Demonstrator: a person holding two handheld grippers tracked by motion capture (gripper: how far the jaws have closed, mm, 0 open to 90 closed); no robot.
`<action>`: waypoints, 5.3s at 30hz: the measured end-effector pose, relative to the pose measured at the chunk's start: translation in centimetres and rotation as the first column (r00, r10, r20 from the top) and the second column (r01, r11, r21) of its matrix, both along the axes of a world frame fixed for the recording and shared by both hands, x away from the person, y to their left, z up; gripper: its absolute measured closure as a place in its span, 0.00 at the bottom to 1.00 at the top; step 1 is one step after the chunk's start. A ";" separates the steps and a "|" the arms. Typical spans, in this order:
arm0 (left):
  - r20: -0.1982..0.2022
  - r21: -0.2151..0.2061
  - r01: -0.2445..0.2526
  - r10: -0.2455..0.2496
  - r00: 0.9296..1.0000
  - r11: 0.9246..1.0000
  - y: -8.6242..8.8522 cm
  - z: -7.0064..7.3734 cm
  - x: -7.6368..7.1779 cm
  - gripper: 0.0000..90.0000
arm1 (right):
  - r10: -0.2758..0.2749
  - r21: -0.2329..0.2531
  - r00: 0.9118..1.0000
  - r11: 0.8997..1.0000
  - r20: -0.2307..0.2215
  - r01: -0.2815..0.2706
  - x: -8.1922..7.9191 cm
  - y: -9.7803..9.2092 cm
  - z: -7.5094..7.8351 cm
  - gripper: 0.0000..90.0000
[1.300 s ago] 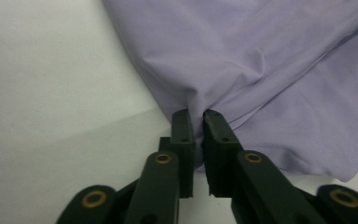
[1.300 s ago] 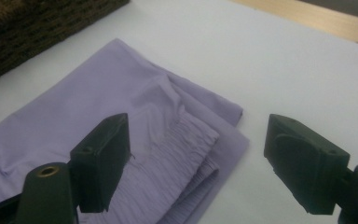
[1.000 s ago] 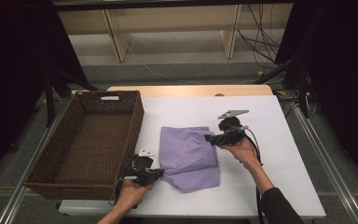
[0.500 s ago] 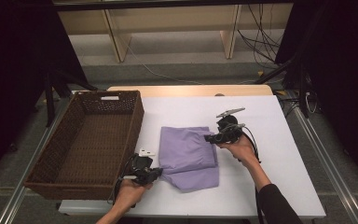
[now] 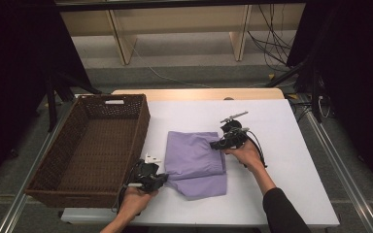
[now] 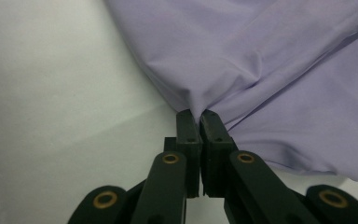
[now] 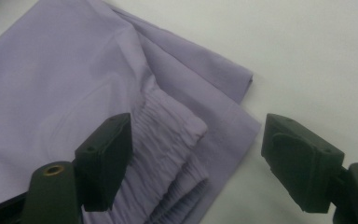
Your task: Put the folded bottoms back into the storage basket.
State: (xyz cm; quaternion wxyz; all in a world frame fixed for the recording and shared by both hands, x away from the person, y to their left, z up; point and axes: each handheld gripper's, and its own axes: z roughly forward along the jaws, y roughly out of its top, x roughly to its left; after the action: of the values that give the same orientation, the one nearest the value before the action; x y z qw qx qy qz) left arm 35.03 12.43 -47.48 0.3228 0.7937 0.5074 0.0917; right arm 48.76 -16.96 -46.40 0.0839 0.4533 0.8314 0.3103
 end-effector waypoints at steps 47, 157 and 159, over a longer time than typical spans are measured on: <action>0.024 -0.050 0.010 -0.009 1.000 0.999 0.1 1.0 -0.3 0.97 | 0.009 0.142 0.997 0.990 -0.083 0.003 -0.5 0.0 0.3 0.90; 0.222 -0.257 0.026 0.033 0.975 0.966 14.4 16.2 -0.6 0.98 | 0.097 0.354 0.980 0.923 0.172 -0.153 -0.4 9.6 17.1 0.91; 0.226 -0.265 0.019 0.044 0.973 0.964 14.9 16.4 -0.7 0.98 | 0.099 0.344 0.978 0.926 0.182 -0.157 -0.4 10.2 17.8 0.91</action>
State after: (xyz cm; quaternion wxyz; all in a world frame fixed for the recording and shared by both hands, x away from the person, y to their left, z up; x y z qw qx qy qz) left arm 34.31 27.29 -31.07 0.4824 0.7240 0.4792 0.1162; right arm 48.39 -6.79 -28.60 0.0468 0.3790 0.7795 0.4966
